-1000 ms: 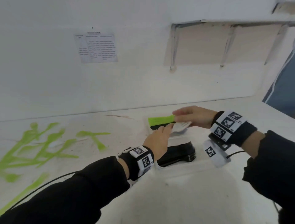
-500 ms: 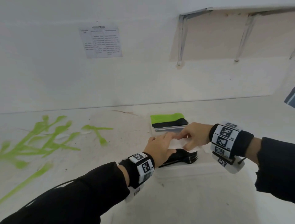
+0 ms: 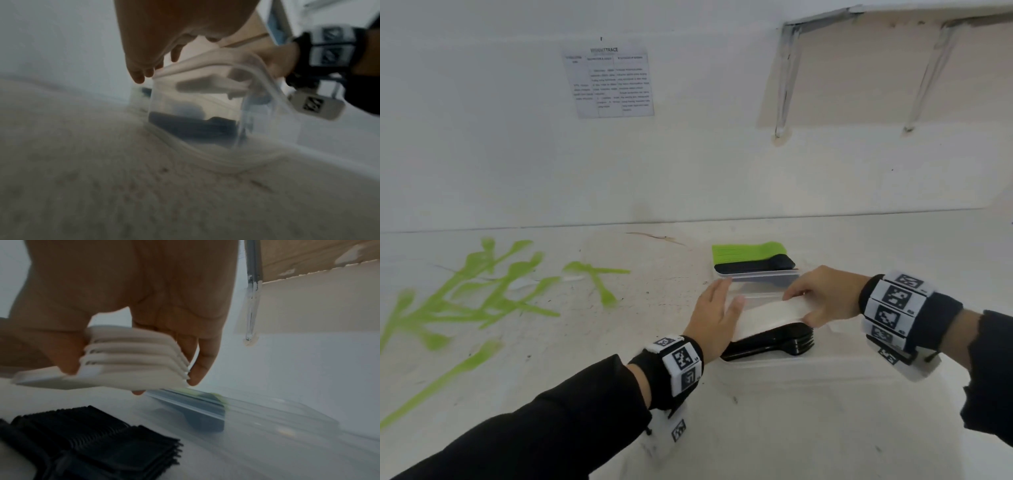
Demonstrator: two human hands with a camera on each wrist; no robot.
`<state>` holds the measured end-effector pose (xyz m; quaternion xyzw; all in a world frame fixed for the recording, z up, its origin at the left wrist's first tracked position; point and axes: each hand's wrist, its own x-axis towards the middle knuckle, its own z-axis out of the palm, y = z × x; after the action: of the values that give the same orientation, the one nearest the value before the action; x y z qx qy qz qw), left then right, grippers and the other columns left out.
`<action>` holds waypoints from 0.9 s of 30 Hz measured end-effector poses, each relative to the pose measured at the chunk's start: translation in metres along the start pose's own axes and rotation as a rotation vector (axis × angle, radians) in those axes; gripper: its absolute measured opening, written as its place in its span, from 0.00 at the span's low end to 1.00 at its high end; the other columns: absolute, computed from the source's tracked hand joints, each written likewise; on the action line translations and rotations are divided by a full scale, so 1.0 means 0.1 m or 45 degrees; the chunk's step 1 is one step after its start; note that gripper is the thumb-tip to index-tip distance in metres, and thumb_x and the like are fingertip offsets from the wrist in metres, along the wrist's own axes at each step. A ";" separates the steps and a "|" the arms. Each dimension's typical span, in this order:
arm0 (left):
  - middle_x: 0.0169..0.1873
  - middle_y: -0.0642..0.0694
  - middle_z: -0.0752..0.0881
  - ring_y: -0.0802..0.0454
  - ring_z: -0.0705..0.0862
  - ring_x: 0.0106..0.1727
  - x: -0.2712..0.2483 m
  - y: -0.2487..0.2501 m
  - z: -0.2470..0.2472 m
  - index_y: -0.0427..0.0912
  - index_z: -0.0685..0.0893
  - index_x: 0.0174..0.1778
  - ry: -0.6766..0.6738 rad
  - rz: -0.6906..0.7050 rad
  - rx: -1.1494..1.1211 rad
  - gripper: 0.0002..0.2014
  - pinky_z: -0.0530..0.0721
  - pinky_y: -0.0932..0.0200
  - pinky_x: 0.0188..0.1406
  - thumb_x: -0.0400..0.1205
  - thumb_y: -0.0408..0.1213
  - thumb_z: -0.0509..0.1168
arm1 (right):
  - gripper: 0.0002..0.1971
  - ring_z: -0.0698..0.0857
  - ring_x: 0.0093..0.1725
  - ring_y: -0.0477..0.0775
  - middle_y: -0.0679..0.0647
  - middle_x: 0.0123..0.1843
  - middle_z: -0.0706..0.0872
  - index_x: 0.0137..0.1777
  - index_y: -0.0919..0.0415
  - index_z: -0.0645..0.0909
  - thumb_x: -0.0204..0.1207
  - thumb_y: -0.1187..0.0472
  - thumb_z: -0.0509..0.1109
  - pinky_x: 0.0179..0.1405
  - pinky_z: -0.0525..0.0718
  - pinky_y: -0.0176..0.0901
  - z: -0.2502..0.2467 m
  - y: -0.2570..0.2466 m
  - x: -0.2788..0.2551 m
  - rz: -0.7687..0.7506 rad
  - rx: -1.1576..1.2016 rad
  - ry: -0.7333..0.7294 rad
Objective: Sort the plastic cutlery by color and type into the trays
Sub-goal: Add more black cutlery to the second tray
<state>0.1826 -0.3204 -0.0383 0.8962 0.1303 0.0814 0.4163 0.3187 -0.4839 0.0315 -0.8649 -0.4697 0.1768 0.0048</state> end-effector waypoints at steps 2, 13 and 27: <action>0.82 0.48 0.56 0.55 0.53 0.82 -0.02 -0.02 0.04 0.44 0.54 0.82 0.000 -0.149 -0.249 0.26 0.50 0.62 0.79 0.88 0.49 0.45 | 0.23 0.80 0.53 0.45 0.46 0.56 0.83 0.65 0.50 0.80 0.68 0.58 0.73 0.50 0.75 0.24 0.03 0.06 -0.06 -0.003 0.012 -0.032; 0.81 0.46 0.56 0.54 0.55 0.81 -0.01 -0.04 0.13 0.42 0.54 0.82 0.014 -0.230 -0.306 0.26 0.51 0.67 0.75 0.88 0.47 0.42 | 0.21 0.81 0.51 0.44 0.44 0.53 0.85 0.64 0.49 0.80 0.70 0.58 0.72 0.52 0.76 0.27 0.07 -0.04 -0.08 -0.030 -0.002 -0.373; 0.82 0.46 0.55 0.54 0.53 0.82 0.02 -0.02 0.19 0.43 0.55 0.82 0.094 -0.282 -0.315 0.25 0.49 0.62 0.79 0.89 0.47 0.43 | 0.24 0.83 0.53 0.54 0.52 0.59 0.85 0.68 0.54 0.78 0.71 0.56 0.74 0.57 0.78 0.38 0.25 -0.32 0.07 0.017 -0.358 -0.344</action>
<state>0.1896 -0.3326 -0.0518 0.8146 0.2324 0.0831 0.5249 0.2885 -0.4638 0.0117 -0.8284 -0.4805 0.2241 -0.1805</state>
